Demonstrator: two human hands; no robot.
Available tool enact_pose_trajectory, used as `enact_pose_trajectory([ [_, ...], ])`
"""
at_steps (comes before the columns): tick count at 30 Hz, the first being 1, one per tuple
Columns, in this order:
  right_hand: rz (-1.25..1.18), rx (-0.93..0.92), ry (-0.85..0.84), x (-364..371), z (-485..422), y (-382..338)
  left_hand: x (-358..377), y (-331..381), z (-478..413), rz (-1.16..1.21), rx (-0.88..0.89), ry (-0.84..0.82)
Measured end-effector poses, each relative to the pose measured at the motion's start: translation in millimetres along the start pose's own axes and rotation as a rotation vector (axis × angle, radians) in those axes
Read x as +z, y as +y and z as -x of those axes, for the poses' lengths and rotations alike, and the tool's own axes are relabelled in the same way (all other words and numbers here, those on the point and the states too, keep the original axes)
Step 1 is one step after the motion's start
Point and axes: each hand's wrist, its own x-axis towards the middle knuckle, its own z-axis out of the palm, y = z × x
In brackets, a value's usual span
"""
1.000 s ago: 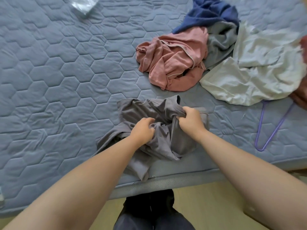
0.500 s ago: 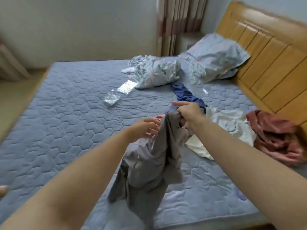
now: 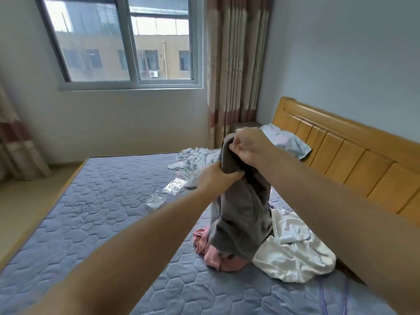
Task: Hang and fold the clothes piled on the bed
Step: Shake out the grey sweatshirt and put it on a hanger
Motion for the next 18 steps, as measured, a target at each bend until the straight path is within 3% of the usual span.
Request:
enact_pose_trajectory([
  [2, 0.199, -0.070, -0.030, -2.0, 3.5, -12.3, 1.7, 12.8, -3.7, 0.095, -0.035, 0.092],
  [4, 0.602, -0.165, -0.013, -11.6, 2.7, -21.0, -4.0, 20.7, -9.5, 0.120, -0.053, 0.118],
  [6, 1.043, -0.290, 0.066, -26.4, -0.1, -24.0, -13.8, 24.7, -15.7, 0.100, -0.038, 0.118],
  [9, 1.425, -0.383, 0.135, -43.9, -9.9, -11.1, -28.6, 28.1, -19.9, 0.142, -0.070, 0.039],
  [14, 1.650, -0.469, 0.202, -54.6, -10.8, 2.2, -38.3, 29.5, -19.0, 0.036, -0.095, -0.077],
  [18, 1.583, -0.435, 0.054, -57.3, -7.4, 1.0, -43.2, 19.6, -11.4, -0.213, -0.048, -0.157],
])
